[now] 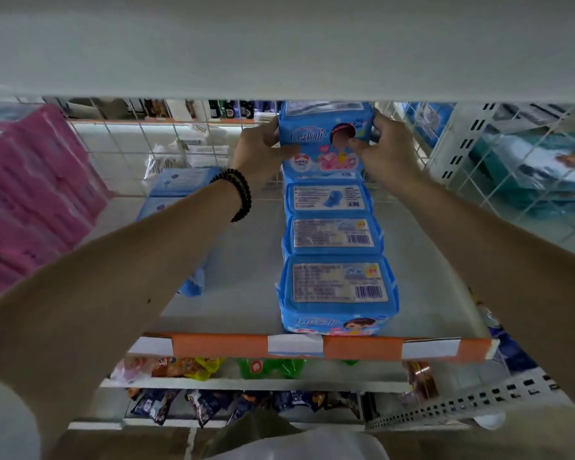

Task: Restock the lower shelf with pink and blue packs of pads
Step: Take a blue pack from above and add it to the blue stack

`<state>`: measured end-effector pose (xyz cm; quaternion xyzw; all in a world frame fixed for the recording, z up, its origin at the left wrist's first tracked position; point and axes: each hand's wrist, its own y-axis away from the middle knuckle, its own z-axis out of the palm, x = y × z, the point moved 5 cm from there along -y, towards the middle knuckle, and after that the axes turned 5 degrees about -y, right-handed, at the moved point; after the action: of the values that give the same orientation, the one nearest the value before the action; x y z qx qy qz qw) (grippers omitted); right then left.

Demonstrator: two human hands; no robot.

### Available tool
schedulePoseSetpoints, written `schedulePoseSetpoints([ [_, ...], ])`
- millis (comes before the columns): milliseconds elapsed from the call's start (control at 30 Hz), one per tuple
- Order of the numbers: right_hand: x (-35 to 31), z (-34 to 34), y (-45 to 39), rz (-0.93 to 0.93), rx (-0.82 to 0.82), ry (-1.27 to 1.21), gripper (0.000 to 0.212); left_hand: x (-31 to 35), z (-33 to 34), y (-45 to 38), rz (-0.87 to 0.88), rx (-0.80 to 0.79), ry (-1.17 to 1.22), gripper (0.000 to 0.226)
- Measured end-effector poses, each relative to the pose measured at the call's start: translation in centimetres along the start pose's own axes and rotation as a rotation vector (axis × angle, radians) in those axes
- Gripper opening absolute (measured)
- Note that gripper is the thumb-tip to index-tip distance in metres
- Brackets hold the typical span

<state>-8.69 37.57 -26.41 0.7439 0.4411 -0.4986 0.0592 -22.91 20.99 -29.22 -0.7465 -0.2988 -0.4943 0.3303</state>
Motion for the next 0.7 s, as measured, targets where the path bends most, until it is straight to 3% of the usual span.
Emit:
schedulePoseSetpoints([
  [467, 2.3, 0.0, 1.0, 0.067, 0.000, 0.031, 0.033, -0.1, 0.9, 0.6, -0.007, -0.020, -0.161, 0.040],
  [600, 2.0, 0.1, 0.4, 0.055, -0.005, 0.096, 0.029, -0.4, 1.0, 0.0, -0.092, 0.001, -0.091, 0.049],
  [700, 2.0, 0.2, -0.2, 0.049, -0.013, 0.131, 0.029, -0.4, 1.3, -0.2, -0.076, 0.026, -0.125, 0.042],
])
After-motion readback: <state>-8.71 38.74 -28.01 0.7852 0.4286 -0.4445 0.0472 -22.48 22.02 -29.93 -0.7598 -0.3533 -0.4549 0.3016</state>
